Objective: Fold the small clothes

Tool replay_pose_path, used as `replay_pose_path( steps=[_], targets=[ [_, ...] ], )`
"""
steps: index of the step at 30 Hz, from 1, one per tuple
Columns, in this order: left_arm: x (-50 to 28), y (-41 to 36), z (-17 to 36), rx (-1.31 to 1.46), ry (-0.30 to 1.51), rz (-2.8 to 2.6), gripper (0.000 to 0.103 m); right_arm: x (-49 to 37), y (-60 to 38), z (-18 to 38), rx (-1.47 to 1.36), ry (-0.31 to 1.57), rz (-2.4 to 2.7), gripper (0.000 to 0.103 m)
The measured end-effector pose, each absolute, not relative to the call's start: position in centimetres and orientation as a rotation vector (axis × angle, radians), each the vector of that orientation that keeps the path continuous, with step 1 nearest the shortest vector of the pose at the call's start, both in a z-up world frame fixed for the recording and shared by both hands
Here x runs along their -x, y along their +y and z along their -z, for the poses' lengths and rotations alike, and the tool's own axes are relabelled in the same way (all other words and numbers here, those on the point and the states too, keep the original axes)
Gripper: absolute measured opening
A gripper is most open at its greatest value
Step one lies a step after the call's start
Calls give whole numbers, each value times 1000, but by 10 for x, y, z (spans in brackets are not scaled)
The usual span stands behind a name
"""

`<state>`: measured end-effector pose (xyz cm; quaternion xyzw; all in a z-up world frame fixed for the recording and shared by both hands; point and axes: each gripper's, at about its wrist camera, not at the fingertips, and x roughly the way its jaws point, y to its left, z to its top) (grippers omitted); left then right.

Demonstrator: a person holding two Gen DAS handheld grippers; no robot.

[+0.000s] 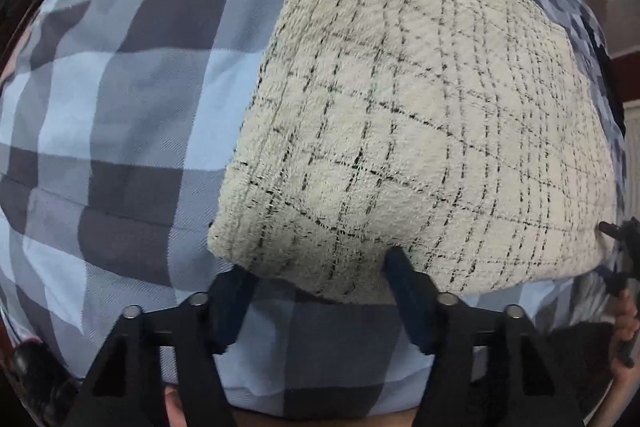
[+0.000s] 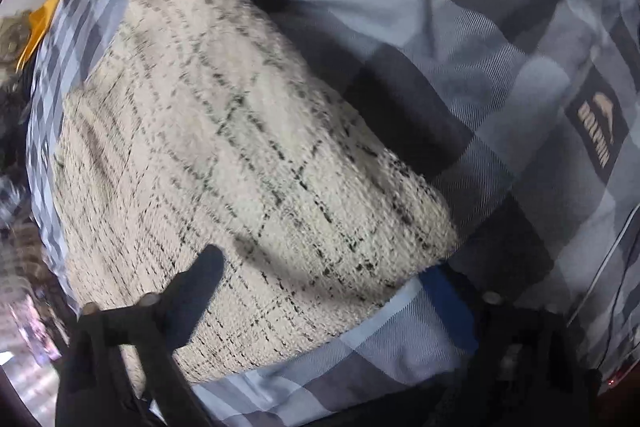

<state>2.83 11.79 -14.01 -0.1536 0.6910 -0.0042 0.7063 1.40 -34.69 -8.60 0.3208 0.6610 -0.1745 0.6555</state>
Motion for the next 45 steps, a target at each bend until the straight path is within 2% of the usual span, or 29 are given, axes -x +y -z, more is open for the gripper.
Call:
replay_pose_path(
  steps=[2, 4, 6, 8, 10, 13, 18, 26, 37, 45],
  targets=[
    [-36, 114, 138, 357, 1525, 0, 52, -14, -349, 84, -705, 1498, 423, 68],
    [-39, 120, 134, 384, 1523, -7, 46, -14, -352, 85, -712, 1495, 441, 63],
    [-38, 129, 132, 398, 1515, -6, 36, -13, -354, 84, -697, 1492, 455, 55],
    [-39, 128, 130, 392, 1509, 7, 30, -14, -353, 81, -670, 1493, 443, 37],
    [-40, 125, 129, 354, 1502, 21, 24, -23, -348, 78, -621, 1507, 415, 26],
    [-38, 127, 127, 318, 1488, 35, 14, -29, -349, 72, -587, 1513, 369, 17],
    [-36, 121, 111, 343, 1444, 41, 9, -25, -360, 62, -677, 1471, 302, 13],
    [-8, 122, 48, 467, 1274, 143, 8, 23, -374, 24, -802, 1393, 128, 10],
    [35, 154, 21, 563, 1249, 276, 7, 33, -372, 16, -839, 1334, 14, 7],
    [71, 167, -35, 601, 1163, 374, 7, 68, -381, -34, -849, 1317, -110, 6]
  ],
)
